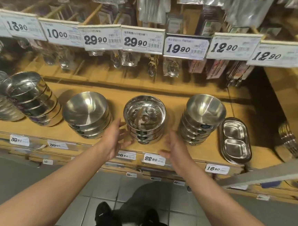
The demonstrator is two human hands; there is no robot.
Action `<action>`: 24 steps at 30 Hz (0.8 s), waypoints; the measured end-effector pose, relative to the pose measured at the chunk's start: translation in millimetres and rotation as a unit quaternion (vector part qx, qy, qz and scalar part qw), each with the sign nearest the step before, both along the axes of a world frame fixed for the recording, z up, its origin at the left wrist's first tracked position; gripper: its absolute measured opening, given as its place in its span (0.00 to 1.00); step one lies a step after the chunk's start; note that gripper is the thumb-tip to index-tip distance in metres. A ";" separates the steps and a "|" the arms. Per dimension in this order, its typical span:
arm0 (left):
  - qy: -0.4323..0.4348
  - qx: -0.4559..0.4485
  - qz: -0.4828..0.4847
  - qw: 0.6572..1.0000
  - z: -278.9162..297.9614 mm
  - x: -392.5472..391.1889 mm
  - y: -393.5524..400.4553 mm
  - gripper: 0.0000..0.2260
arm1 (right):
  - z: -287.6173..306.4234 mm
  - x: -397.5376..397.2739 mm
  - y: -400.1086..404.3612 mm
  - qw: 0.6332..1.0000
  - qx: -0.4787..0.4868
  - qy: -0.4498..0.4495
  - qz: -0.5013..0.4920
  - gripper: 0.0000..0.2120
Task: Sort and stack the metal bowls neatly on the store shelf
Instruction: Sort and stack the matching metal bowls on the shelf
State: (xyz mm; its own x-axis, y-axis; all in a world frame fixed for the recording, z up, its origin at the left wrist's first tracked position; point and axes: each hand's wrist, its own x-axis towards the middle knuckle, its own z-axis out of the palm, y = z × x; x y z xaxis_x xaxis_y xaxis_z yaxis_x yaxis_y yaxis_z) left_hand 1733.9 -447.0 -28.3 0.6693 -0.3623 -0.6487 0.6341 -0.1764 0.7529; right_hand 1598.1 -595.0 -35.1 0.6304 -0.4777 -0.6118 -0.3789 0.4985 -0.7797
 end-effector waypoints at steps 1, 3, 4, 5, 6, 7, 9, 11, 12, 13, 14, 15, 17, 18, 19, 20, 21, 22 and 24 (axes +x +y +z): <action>0.019 0.012 0.016 1.000 -5.5 -9.7 6.6 0.18 | -7.5 -14.9 -1.1 1.000 0.008 0.007 -0.003 0.16; 0.062 0.035 0.012 0.997 -15.1 -34.9 16.4 0.19 | -23.7 -47.4 -8.2 1.000 0.019 0.021 -0.008 0.16; 0.083 0.040 -0.006 0.996 -18.9 -48.7 17.1 0.17 | -30.7 -62.4 -15.2 0.999 0.016 0.026 -0.011 0.16; 0.100 0.043 -0.031 0.994 -21.8 -61.0 14.3 0.14 | -34.6 -74.6 -23.6 0.999 0.010 0.033 -0.021 0.16; 0.108 0.049 -0.056 0.991 -24.0 -70.7 8.3 0.11 | -36.2 -84.4 -32.8 0.998 0.008 0.044 -0.038 0.16; 0.108 0.058 -0.078 0.989 -24.6 -77.7 -0.2 0.09 | -36.3 -92.1 -42.4 0.997 0.006 0.053 -0.059 0.16; 0.085 0.061 -0.118 0.987 -21.1 -85.4 -23.0 0.08 | -33.1 -100.0 -60.1 0.994 0.002 0.058 -0.096 0.16; 0.058 0.041 -0.151 0.986 -14.7 -88.4 -48.9 0.10 | -25.8 -99.7 -75.6 0.991 -0.002 0.051 -0.125 0.15; 0.045 0.029 -0.162 0.985 -9.9 -88.8 -61.3 0.10 | -21.7 -97.1 -82.5 0.989 -0.004 0.046 -0.139 0.15; 0.031 0.020 -0.172 0.984 -4.5 -88.8 -73.5 0.09 | -17.6 -93.1 -88.5 0.987 -0.003 0.040 -0.153 0.15; 0.015 0.016 -0.180 0.983 -0.3 -87.9 -84.9 0.08 | -14.2 -89.0 -94.2 0.986 -0.002 0.035 -0.165 0.16; 0.001 0.012 -0.186 0.982 2.4 -86.4 -95.6 0.08 | -11.1 -84.7 -98.9 0.984 -0.002 0.029 -0.173 0.17; -0.020 -0.002 -0.191 0.981 6.0 -83.0 -112.9 0.20 | -6.8 -77.3 -106.3 0.985 -0.011 0.015 -0.169 0.22; -0.023 -0.017 -0.191 0.981 6.1 -81.7 -119.4 0.25 | -5.9 -74.1 -108.9 0.987 -0.019 0.008 -0.159 0.24; -0.018 -0.037 -0.188 0.981 5.3 -81.0 -124.7 0.27 | -5.3 -71.9 -110.6 0.989 -0.029 0.001 -0.146 0.25; -0.006 -0.060 -0.185 0.981 5.1 -81.2 -129.2 0.27 | -5.6 -70.1 -112.2 0.991 -0.037 -0.003 -0.131 0.26; 0.010 -0.087 -0.184 0.979 5.6 -82.1 -133.4 0.25 | -6.6 -68.5 -113.8 0.992 -0.041 -0.008 -0.118 0.27; 0.023 -0.112 -0.184 0.976 5.9 -82.8 -136.7 0.22 | -8.3 -67.5 -115.7 0.993 -0.042 -0.014 -0.108 0.28; 0.032 -0.148 -0.183 0.971 4.2 -81.4 -141.7 0.17 | -12.3 -65.8 -119.2 0.995 -0.037 -0.027 -0.094 0.28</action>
